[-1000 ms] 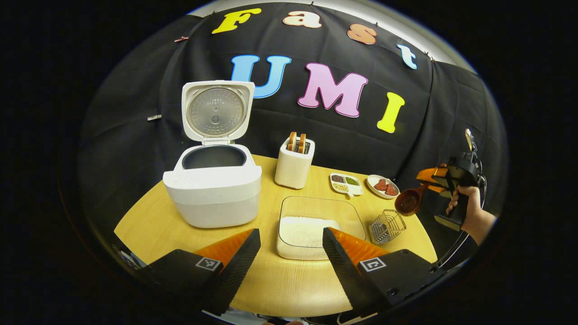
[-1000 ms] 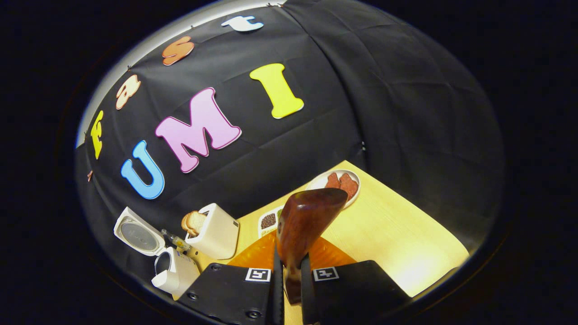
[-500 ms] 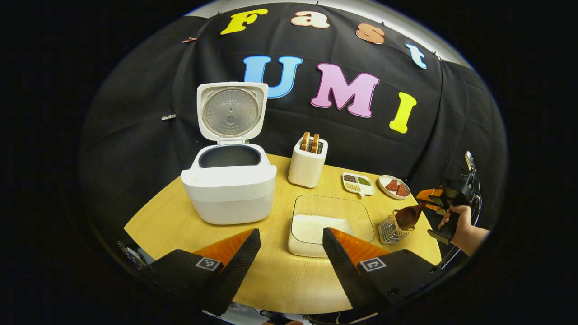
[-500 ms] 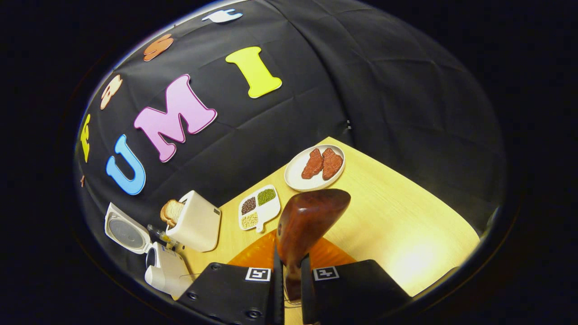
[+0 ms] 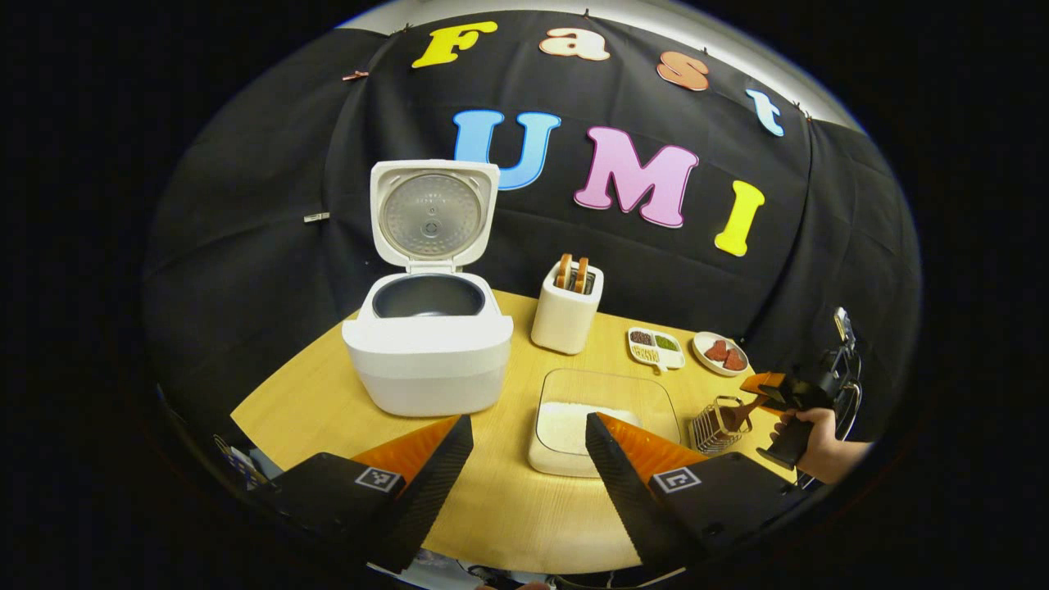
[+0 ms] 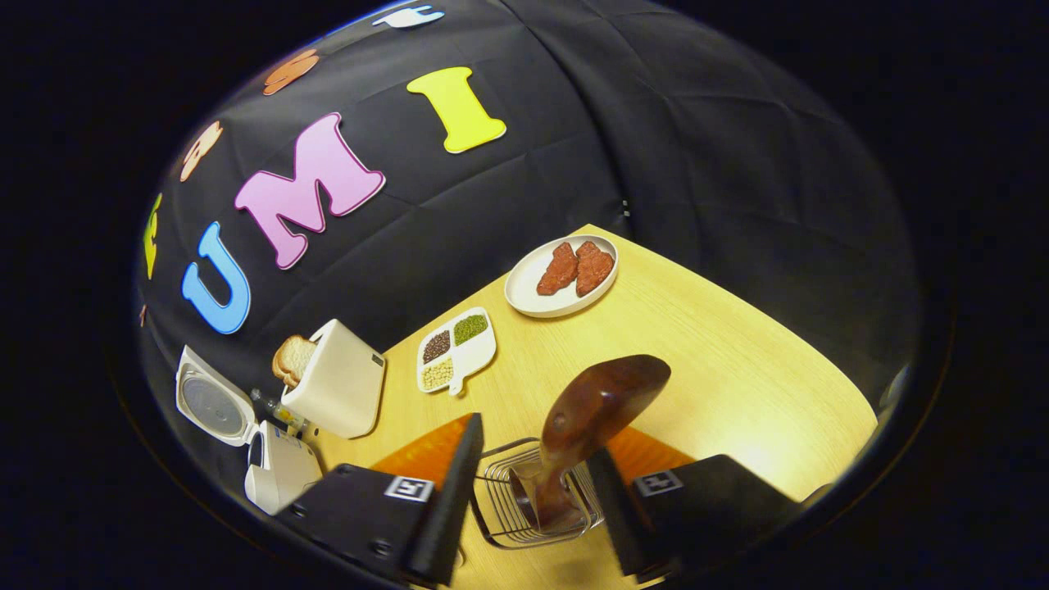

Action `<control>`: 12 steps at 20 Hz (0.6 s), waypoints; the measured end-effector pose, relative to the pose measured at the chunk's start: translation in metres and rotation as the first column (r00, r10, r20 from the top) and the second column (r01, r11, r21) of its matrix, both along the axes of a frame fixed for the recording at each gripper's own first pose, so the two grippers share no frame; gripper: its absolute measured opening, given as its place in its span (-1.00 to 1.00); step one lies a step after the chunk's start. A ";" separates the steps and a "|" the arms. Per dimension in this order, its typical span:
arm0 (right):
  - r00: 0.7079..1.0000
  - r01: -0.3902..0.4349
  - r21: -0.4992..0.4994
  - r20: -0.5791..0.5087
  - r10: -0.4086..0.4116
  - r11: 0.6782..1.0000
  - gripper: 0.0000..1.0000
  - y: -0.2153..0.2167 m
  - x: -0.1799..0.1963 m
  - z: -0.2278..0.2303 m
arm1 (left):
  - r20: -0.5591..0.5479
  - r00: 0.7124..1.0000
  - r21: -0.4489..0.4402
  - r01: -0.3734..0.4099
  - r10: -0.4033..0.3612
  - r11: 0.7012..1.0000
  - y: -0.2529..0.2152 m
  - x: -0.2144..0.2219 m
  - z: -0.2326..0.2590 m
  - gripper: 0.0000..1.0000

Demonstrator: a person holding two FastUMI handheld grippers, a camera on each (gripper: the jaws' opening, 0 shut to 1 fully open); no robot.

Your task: Close the left gripper, press the button to open the rice cooker; take a wooden spoon from the chopstick holder with the right hand, scoop a spoonful of rice and pour it into the rice cooker, then put the wooden spoon back into the chopstick holder.

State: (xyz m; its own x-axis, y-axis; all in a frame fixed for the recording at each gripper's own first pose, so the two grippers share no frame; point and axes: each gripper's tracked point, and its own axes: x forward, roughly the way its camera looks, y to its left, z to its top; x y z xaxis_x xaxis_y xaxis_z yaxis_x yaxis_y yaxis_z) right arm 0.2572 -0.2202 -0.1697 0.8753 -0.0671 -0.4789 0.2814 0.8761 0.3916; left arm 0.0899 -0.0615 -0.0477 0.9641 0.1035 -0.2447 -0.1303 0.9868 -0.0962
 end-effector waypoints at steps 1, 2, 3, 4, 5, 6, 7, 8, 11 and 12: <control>1.000 -0.005 -0.012 0.008 0.005 1.000 0.60 -0.002 -0.009 0.007 | 0.017 1.000 0.008 -0.012 0.012 1.000 0.007 0.004 0.008 0.92; 1.000 0.000 -0.031 0.013 0.001 1.000 0.98 -0.005 -0.012 0.007 | 0.033 0.999 0.014 -0.025 0.024 1.000 0.015 0.008 0.018 0.91; 1.000 -0.001 -0.048 0.018 0.002 0.999 0.97 -0.006 -0.020 0.012 | 0.051 0.998 0.015 -0.038 0.037 0.999 0.024 0.014 0.028 0.91; 1.000 -0.004 -0.069 0.027 0.006 0.998 0.97 -0.007 -0.027 0.016 | 0.061 0.997 0.013 -0.057 0.056 0.998 0.034 0.019 0.039 0.91; 0.999 -0.012 -0.105 0.034 0.015 0.994 0.97 -0.010 -0.034 0.019 | 0.071 0.995 0.010 -0.075 0.075 0.997 0.042 0.023 0.047 0.92; 0.999 -0.015 -0.156 0.035 0.020 0.988 0.97 -0.017 -0.042 0.022 | 0.082 0.992 0.007 -0.092 0.091 0.996 0.049 0.026 0.058 0.92; 0.999 -0.022 -0.207 0.042 0.031 0.978 0.97 -0.021 -0.051 0.026 | 0.099 0.990 0.009 -0.103 0.102 0.995 0.054 0.031 0.070 0.91; 0.998 -0.031 -0.253 0.052 0.045 0.967 0.97 -0.023 -0.060 0.032 | 0.121 0.986 0.017 -0.114 0.111 0.993 0.061 0.035 0.083 0.92; 0.994 -0.056 -0.350 0.073 0.087 0.935 0.97 -0.024 -0.089 0.050 | 0.172 0.976 0.039 -0.144 0.136 0.989 0.083 0.048 0.124 0.92; 0.992 -0.057 -0.373 0.081 0.094 0.926 0.97 -0.024 -0.099 0.057 | 0.183 0.974 0.042 -0.147 0.137 0.988 0.088 0.053 0.137 0.92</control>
State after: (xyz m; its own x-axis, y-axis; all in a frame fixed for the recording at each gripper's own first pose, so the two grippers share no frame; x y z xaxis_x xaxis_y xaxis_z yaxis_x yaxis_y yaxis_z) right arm 0.1582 -0.2440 -0.1127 0.9250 -0.1549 -0.3469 0.1860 0.9808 0.0580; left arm 0.1426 0.0262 0.0896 0.9663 0.2506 -0.0594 -0.2548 0.9639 -0.0771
